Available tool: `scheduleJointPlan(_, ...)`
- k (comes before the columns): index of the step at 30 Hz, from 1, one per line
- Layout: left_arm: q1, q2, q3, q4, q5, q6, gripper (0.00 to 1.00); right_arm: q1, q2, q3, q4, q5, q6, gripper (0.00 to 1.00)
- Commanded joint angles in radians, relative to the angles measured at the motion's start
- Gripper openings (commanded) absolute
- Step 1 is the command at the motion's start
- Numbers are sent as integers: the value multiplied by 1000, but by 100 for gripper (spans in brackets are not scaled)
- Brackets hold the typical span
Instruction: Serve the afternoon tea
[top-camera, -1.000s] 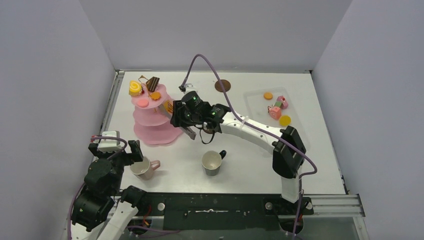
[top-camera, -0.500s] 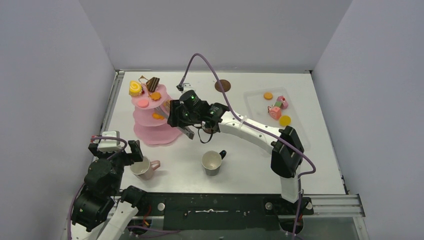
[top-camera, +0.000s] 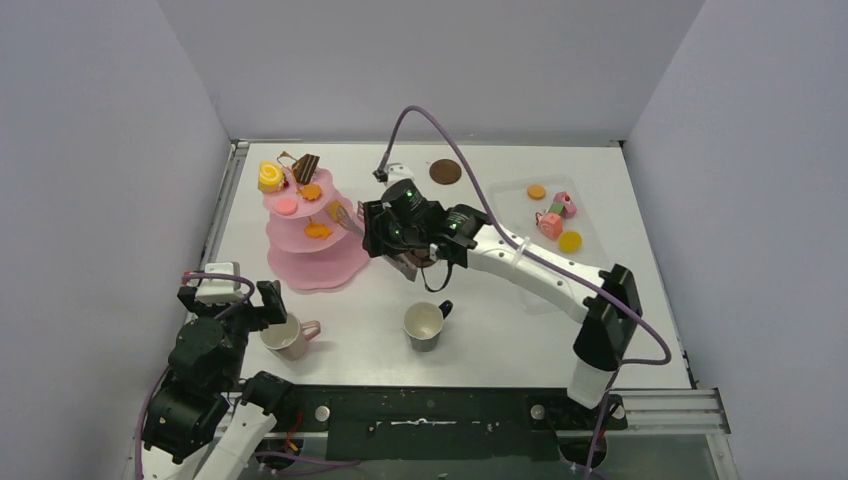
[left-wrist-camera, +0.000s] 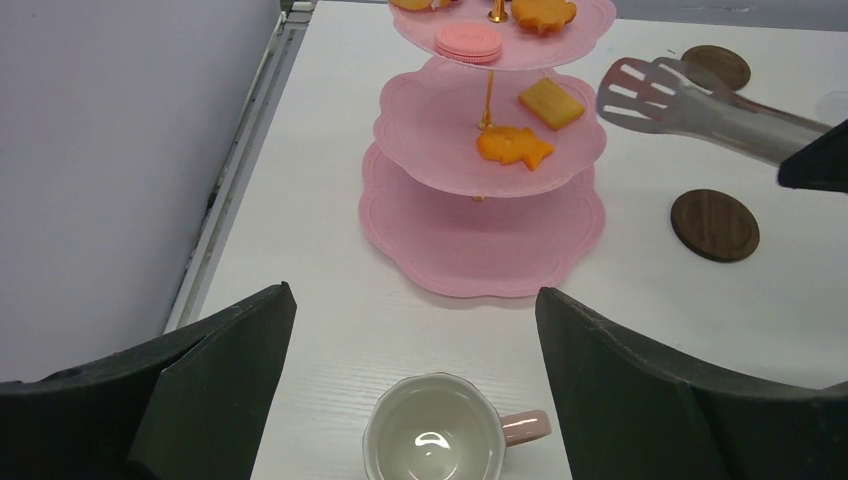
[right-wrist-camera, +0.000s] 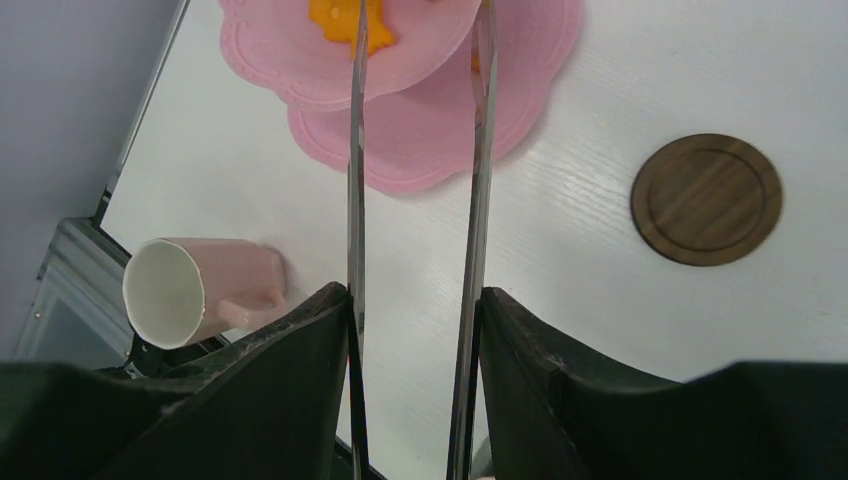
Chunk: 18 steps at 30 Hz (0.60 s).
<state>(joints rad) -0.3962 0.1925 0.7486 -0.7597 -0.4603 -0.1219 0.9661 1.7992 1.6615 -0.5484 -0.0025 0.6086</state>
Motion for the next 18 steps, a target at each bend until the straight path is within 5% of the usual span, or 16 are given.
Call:
scheduleJointPlan(1,3,-1,18,49,20,7,89,-21,-159,-38,-41,117,-87,47)
scheduleJointPlan(9,3,6,19,49,38,7,89,-89,-330,-153,-226,336,-134,48)
scheduleJointPlan(18,3,18,20,49,53,7,89,-298,-525,-380,-364,411,-100,49)
